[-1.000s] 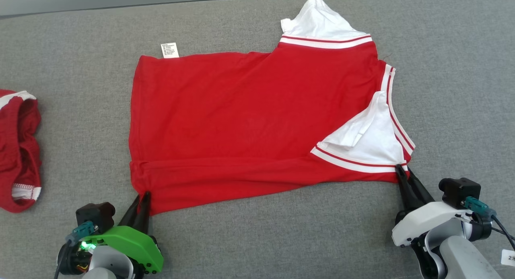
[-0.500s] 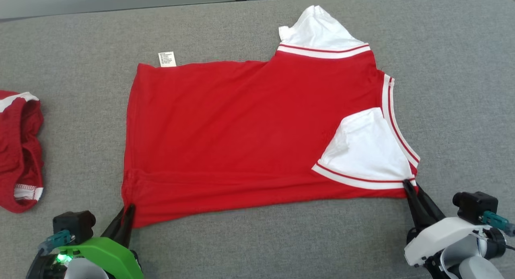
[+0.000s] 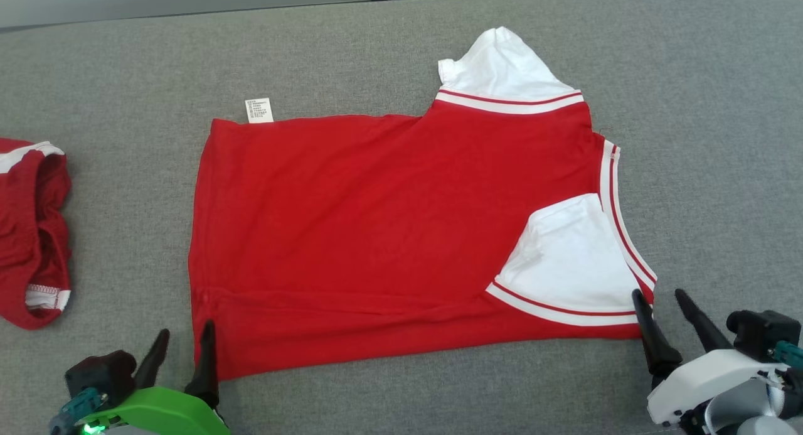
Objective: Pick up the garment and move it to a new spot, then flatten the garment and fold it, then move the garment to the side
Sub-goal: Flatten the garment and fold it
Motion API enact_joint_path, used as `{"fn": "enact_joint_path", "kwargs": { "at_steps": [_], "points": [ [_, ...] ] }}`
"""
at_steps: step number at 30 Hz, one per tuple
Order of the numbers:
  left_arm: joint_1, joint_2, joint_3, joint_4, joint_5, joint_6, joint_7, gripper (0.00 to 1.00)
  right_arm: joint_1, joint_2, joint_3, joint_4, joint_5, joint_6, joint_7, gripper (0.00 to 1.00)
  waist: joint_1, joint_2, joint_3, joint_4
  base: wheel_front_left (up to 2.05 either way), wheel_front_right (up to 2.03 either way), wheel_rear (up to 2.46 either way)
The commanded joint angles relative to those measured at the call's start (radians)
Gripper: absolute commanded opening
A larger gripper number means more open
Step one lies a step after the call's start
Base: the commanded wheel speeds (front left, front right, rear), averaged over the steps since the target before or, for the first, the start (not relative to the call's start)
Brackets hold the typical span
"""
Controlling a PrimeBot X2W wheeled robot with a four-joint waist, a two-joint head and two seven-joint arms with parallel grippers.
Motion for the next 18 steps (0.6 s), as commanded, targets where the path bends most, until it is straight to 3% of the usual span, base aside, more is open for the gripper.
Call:
{"fn": "enact_joint_path", "kwargs": {
  "at_steps": [1,6,9,18],
  "points": [
    [-0.012,-0.018,0.025,-0.005,0.027,0.03,-0.069,1.0,-0.028,-0.022,-0.019,-0.009,-0.042,-0.001,-0.023,1.0,0.0,0.0,-0.01,-0.003,0.0,0.0,0.0],
    [-0.065,-0.053,0.039,-0.016,0.085,0.046,-0.257,1.0,-0.097,-0.012,-0.083,-0.095,-0.119,-0.001,-0.118,1.0,0.0,0.0,-0.029,0.0,0.0,0.0,0.0],
    [-0.122,-0.059,0.031,-0.01,0.116,0.051,-0.316,1.0,-0.129,0.001,-0.118,-0.143,-0.158,-0.001,-0.137,1.0,0.0,0.0,-0.036,0.009,0.0,0.0,0.0],
    [-0.254,-0.022,-0.008,0.036,0.16,0.018,-0.309,1.0,-0.157,0.024,-0.128,-0.166,-0.184,-0.001,-0.109,1.0,0.0,0.0,-0.041,0.021,0.0,0.0,0.0]
  ]
}}
